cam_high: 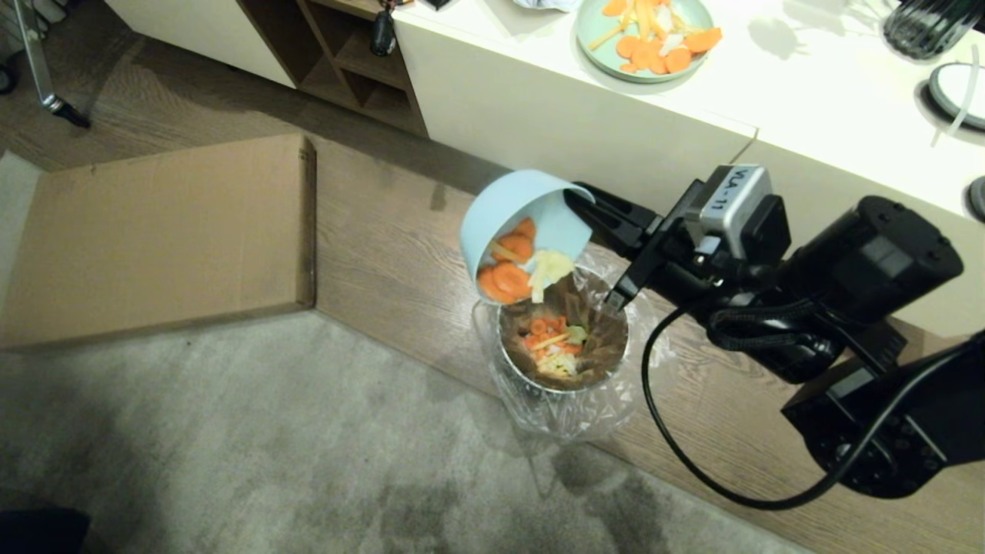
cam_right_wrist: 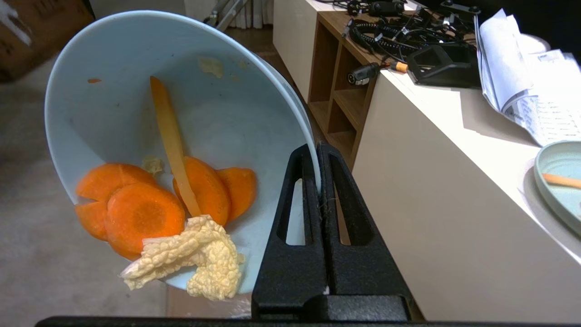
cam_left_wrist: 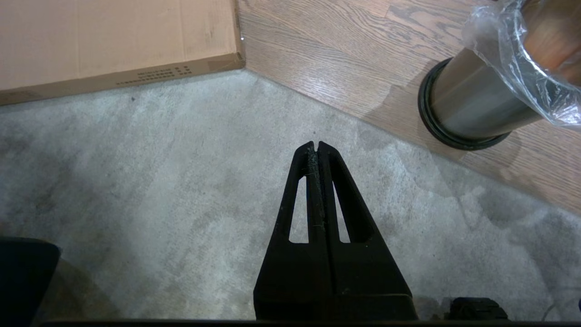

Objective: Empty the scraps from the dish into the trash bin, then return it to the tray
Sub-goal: Pour the leftover food from the bowl into the trash can

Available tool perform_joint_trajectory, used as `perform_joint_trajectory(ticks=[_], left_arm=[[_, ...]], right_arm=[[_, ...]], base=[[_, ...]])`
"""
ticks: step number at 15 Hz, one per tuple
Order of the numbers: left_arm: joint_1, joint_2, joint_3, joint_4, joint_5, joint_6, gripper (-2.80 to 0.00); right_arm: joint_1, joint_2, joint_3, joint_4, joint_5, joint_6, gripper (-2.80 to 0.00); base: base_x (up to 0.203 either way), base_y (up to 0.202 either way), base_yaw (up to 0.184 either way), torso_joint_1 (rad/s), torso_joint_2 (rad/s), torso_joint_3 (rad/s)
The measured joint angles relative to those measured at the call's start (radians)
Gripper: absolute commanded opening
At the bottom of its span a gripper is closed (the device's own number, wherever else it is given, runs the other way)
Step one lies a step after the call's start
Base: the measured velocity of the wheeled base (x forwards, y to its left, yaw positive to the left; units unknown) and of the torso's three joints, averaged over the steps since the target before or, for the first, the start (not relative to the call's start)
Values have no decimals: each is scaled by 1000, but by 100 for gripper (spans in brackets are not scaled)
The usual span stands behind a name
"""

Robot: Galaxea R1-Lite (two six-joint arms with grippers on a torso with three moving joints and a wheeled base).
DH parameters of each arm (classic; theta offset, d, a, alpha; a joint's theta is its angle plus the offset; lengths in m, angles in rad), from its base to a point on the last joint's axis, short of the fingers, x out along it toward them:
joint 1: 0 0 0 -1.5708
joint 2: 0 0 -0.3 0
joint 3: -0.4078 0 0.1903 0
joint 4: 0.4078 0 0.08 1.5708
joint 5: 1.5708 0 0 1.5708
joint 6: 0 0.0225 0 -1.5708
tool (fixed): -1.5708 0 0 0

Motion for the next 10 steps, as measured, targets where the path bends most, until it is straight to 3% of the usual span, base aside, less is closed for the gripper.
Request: perform_joint_trajectory(ticks=[5, 7, 10], left_arm=[[0, 0, 0, 0, 0, 0, -280], [0, 0, 0, 0, 0, 0, -280], [0, 0, 0, 0, 0, 0, -280]], right_arm=[[-10, 14, -8, 0, -2, 16, -280], [-27, 29, -5, 0, -1, -61, -280], [-48, 56, 0, 0, 49, -258, -280]], base=[[0, 0, 0, 0, 0, 0], [0, 0, 0, 0, 0, 0], [0, 0, 0, 0, 0, 0]])
